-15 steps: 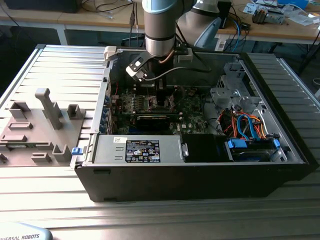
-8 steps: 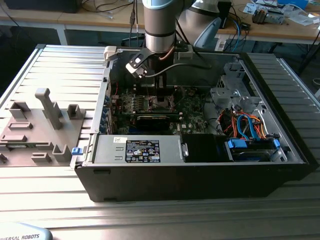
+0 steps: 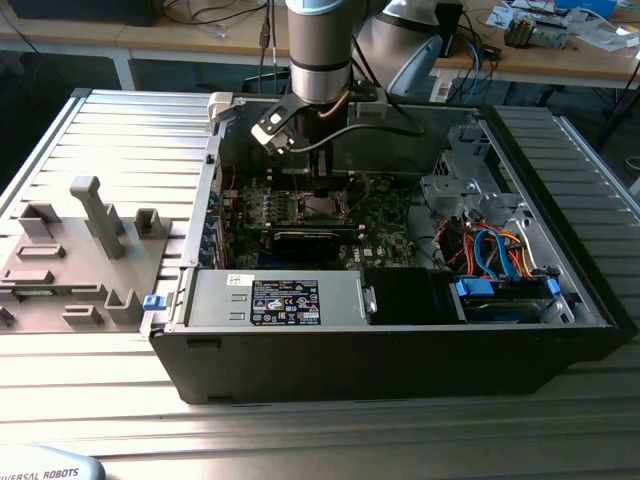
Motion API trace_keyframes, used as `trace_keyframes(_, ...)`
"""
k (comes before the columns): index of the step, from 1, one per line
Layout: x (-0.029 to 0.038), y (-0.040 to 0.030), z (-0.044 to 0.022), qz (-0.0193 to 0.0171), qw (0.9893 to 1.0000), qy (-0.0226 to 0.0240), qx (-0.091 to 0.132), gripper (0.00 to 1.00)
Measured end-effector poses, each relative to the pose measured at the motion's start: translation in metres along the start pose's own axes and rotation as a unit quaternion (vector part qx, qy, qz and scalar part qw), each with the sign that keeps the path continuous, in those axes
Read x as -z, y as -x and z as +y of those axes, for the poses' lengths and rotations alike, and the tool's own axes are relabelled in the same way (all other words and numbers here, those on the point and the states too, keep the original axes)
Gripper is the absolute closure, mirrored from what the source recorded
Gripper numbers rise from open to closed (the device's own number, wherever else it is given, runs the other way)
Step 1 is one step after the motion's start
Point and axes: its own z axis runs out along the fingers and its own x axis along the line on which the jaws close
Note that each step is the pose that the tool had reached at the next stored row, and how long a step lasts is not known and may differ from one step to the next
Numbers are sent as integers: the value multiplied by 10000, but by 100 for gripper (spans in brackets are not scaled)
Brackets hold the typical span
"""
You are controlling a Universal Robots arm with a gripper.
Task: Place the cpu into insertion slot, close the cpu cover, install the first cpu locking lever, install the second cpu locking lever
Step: 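Place the cpu into insertion slot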
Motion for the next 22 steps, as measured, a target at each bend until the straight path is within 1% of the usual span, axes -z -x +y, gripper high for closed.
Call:
trace_keyframes(1,38,3,5,-7,10000,-7,1,89)
trace_keyframes(2,81,4,17,-11,10000,-26,3,89)
trace_keyframes(3,91,4,57,-46,9999,-158,6,89)
trace_keyframes(4,91,3,78,-74,9996,-261,9,89)
trace_keyframes(5,97,3,94,-82,9994,-337,8,89)
trace_keyframes(6,106,3,102,-84,9993,-354,5,89)
trace_keyframes(8,155,4,122,-83,9993,-370,-1,89)
trace_keyframes(9,196,5,128,-83,9993,-372,-1,89)
trace_keyframes(11,299,8,139,-83,9993,-374,-2,89)
trace_keyframes(12,376,10,146,-83,9993,-374,-2,89)
trace_keyframes(13,502,15,157,-83,9993,-374,-2,89)
trace_keyframes(14,527,16,159,-84,9993,-374,-1,89)
trace_keyframes(15,536,16,159,-84,9993,-374,-2,89)
trace_keyframes(22,537,16,159,-81,9993,-374,-2,89)
